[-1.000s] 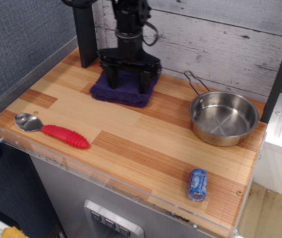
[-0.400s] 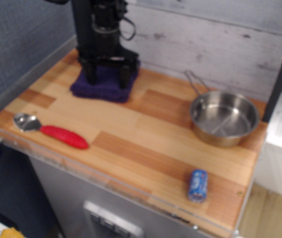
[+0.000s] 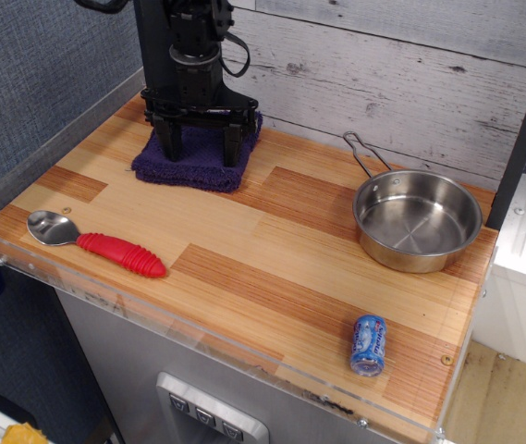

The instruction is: Move the purple cloth to the upper left corner of the table

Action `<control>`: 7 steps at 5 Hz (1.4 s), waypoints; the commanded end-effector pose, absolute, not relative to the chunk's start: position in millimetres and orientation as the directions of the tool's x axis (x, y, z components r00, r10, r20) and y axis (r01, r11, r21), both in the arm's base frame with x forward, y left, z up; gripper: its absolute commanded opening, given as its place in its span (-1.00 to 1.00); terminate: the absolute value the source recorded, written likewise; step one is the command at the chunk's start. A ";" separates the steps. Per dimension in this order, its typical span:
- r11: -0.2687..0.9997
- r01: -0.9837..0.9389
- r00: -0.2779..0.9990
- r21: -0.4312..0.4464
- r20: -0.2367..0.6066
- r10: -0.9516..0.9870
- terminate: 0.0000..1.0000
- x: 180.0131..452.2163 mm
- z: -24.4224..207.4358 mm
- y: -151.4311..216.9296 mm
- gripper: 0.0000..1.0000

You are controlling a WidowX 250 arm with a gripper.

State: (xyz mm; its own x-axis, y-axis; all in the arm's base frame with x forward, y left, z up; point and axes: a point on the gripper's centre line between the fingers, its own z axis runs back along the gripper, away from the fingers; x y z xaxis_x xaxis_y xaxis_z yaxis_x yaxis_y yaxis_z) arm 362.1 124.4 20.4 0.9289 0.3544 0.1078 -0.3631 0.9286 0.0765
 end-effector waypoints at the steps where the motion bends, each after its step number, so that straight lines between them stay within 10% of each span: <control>1: 0.930 -0.361 0.917 0.064 0.208 0.341 -1.00 363.1 71.4 116.1 1.00; 3: 0.935 -0.347 0.904 0.072 0.292 0.313 -1.00 353.9 113.0 109.4 1.00; 6: 0.935 -0.347 0.904 0.072 0.292 0.313 -1.00 353.9 113.0 109.4 1.00; 7: 0.935 -0.347 0.904 0.072 0.292 0.313 1.00 353.9 113.0 109.4 1.00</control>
